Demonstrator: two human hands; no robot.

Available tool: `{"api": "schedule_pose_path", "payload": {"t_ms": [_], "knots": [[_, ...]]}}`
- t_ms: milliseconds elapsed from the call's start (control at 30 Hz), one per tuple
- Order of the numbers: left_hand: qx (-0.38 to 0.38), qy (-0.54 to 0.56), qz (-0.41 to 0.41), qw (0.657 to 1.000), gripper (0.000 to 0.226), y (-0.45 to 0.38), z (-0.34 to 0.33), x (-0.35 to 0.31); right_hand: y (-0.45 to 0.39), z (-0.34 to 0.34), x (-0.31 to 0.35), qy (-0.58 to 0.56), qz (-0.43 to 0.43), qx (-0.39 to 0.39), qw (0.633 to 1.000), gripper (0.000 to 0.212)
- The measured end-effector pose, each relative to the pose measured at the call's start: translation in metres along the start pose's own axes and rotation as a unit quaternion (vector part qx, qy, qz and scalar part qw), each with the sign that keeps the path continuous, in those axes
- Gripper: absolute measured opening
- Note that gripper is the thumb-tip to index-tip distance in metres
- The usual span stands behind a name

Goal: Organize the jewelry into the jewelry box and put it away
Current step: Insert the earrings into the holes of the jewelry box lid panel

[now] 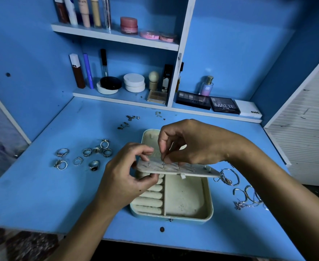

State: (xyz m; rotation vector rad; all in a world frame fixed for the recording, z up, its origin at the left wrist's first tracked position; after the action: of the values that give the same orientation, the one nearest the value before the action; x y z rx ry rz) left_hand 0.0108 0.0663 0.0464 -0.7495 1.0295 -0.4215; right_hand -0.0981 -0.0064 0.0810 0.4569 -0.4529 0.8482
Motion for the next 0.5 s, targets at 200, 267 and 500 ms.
{"api": "schedule_pose_path", "payload": {"t_ms": [200,267,500], "knots": [[-0.002,0.003,0.001,1.000,0.046,0.0008,0.0004,0.0005,-0.0018,-0.0005,0.0010,0.017,0.002,0.004,1.000,0.016],[-0.002,0.003,0.002,1.000,0.046,0.0006,0.0004,0.0007,-0.0021,-0.0006,0.0015,0.022,0.002,0.004,1.000,0.016],[0.001,0.010,0.010,1.000,0.047,0.0015,-0.0004,0.0028,-0.0027,-0.0022,0.0037,0.044,-0.001,0.006,0.999,0.016]]}}
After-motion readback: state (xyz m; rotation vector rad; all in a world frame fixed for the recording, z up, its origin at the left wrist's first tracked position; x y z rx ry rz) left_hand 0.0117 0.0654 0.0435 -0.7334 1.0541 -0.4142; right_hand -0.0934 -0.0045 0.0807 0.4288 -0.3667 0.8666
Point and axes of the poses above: each hand's wrist, its own y-axis away from the middle knuckle, its own z-axis out of the back of the hand, x = y × z, the point moved 9 cm from there along -y, towards the middle knuckle, and after that the axes turned 9 degrees about y, right-handed, at the moved point
